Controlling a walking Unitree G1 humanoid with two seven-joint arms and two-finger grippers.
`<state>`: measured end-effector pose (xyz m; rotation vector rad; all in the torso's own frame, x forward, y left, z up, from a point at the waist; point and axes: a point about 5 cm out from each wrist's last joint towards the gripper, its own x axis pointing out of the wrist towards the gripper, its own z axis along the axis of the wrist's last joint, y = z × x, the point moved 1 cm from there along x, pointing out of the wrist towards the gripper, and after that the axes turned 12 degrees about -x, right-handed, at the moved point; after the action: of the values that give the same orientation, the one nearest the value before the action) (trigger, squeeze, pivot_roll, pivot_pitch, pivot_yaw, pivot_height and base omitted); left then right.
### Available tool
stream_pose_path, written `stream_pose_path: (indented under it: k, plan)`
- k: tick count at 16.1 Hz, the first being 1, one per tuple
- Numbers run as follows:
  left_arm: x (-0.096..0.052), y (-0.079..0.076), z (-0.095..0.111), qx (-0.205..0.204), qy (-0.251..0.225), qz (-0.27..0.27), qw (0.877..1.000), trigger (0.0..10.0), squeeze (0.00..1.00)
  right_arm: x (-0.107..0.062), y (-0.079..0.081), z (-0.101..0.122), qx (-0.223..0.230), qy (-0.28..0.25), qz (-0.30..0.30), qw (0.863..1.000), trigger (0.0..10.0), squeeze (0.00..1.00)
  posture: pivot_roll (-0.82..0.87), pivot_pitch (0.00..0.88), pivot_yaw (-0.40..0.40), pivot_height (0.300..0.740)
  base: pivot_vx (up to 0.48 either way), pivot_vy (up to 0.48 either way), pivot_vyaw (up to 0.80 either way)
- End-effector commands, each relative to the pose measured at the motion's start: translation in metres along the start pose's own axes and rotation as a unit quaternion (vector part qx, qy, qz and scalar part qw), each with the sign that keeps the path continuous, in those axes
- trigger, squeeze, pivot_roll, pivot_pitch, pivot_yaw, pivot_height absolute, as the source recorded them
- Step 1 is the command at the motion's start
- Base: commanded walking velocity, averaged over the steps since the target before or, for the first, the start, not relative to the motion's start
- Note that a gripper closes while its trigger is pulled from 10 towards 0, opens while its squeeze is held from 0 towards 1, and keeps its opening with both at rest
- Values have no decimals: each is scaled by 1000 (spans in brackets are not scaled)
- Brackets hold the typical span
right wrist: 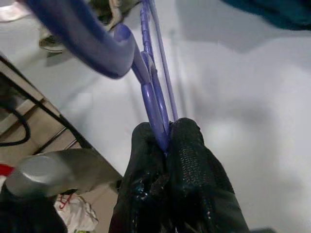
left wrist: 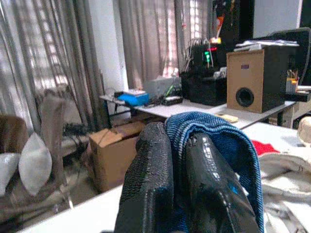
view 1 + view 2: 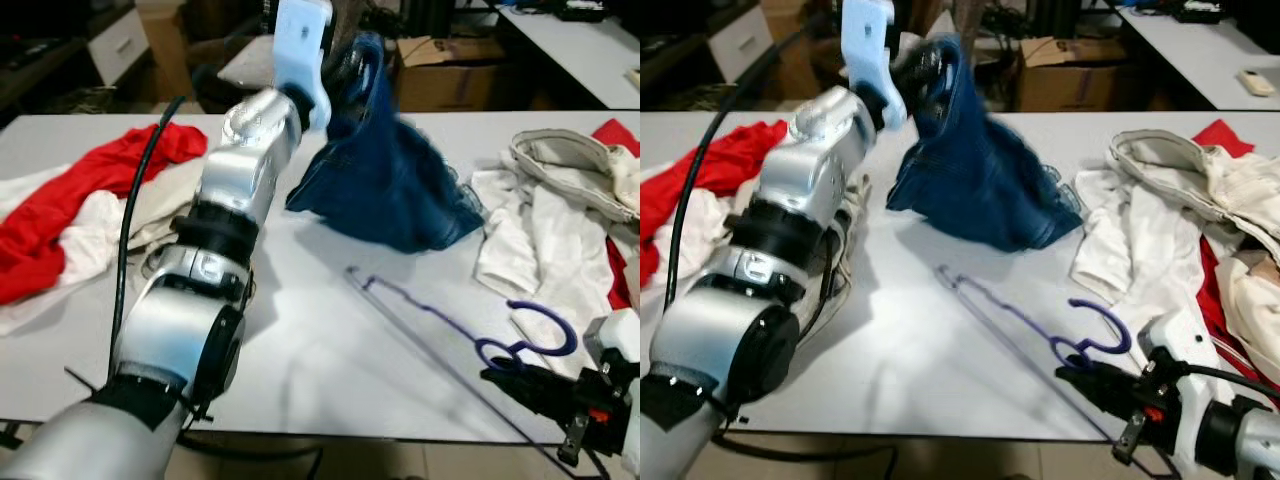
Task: Hang hanger
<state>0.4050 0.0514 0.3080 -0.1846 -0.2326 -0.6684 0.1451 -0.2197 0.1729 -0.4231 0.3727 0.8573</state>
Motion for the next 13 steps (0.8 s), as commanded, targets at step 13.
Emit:
stream_pose_path:
  k: [13]
  plan:
    - [-25, 4, 43, 26, -25, -89, 995, 0, 0, 25, -137, 6, -99, 36, -248, 963, 10000, 0, -67, 0, 43, 740, 0, 0, 0]
